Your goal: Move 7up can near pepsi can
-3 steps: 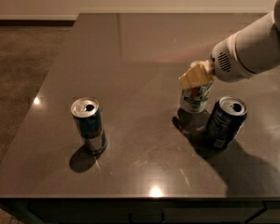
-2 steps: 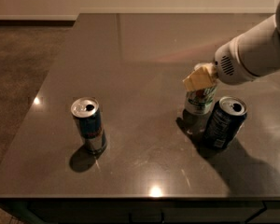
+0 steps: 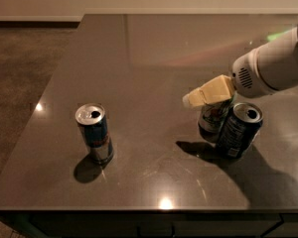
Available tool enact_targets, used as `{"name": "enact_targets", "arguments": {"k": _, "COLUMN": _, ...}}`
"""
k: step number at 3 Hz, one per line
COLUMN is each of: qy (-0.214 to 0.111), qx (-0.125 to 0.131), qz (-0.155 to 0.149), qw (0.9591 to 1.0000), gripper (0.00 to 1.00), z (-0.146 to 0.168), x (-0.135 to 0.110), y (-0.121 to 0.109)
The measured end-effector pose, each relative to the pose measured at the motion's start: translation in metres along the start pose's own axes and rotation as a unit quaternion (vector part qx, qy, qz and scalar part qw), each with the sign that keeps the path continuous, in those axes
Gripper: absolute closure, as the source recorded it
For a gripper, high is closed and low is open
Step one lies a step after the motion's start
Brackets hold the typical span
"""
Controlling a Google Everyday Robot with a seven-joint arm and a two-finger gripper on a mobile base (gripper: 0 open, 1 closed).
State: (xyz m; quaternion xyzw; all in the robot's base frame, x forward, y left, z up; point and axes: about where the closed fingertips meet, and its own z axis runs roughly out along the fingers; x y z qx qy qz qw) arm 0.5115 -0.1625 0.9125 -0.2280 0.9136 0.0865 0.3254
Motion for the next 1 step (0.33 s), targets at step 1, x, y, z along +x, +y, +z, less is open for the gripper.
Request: {"name": "enact_targets", "arguments": {"k": 1, "qy": 0.0, "qx": 0.0, "qz": 0.0, "qw": 1.0, "gripper": 0.0, "z": 0.0, "x": 0.0, "y": 0.0}}
